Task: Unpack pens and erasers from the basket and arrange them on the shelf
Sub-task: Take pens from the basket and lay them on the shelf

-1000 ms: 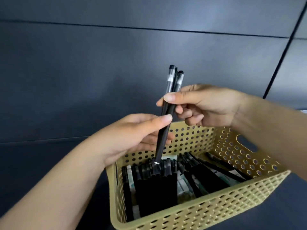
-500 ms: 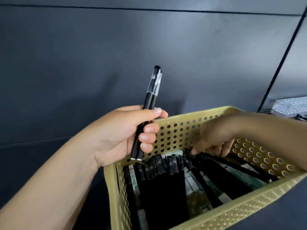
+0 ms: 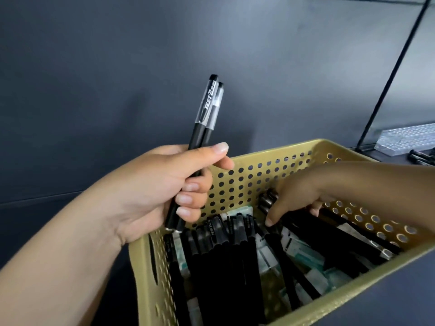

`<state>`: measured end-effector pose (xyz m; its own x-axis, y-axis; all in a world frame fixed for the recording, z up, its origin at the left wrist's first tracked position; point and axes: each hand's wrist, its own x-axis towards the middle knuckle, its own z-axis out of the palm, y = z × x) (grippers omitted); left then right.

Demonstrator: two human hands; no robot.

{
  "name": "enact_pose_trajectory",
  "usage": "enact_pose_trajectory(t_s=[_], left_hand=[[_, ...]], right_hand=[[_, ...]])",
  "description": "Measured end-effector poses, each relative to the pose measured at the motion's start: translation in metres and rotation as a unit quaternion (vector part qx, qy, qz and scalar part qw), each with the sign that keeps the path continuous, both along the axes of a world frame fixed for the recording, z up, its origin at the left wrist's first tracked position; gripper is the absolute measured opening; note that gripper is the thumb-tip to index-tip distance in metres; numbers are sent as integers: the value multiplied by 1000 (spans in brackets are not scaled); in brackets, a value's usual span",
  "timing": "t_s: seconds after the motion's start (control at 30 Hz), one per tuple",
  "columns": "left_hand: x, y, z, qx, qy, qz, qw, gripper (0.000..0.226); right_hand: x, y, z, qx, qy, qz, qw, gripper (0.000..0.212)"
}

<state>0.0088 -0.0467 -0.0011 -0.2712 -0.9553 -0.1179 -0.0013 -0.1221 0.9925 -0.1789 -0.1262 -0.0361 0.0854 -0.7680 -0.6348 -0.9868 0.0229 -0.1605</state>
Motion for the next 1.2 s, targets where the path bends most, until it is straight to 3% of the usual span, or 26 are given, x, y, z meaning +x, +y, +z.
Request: enact_pose_trajectory(t_s=[0.07,0.17,0.27,0.4,0.57,0.67,0.77,0.87,1.0,1.1,1.2], left_hand=[[0,1,1,1,2,4,1000,25],[-1,2,2,-5,5,24,1000,21],[-2,0,1,6,35,62,997,22],[0,-4,0,19,68,71,995,23],[2,1,3,35,112,16,993,46],[2,8,7,43,150,-33,987,43],[3,9,8,35,147,-30,988,41],[9,4,4,55,190,-64,978,51],[16,1,0,34,192,-166,967,30],[16,1,1,27,161,-169,972,6],[13,4,3,31,144,-150,978,10]], right_hand=[[0,0,2,14,-19,-6,1000,48],[0,-1,12,26,-67,-2,997,24],[2,2,30,7,-187,-4,982,10],[15,16,57,-71,-408,-24,910,21],[44,29,83,-141,-566,9,812,25],[62,27,86,-189,-609,19,770,27],[72,24,79,-198,-617,21,762,15],[72,21,74,-174,-627,29,759,28],[68,22,69,-90,-658,63,745,45],[73,27,67,-25,-679,112,726,16],[73,30,67,7,-706,90,703,15]])
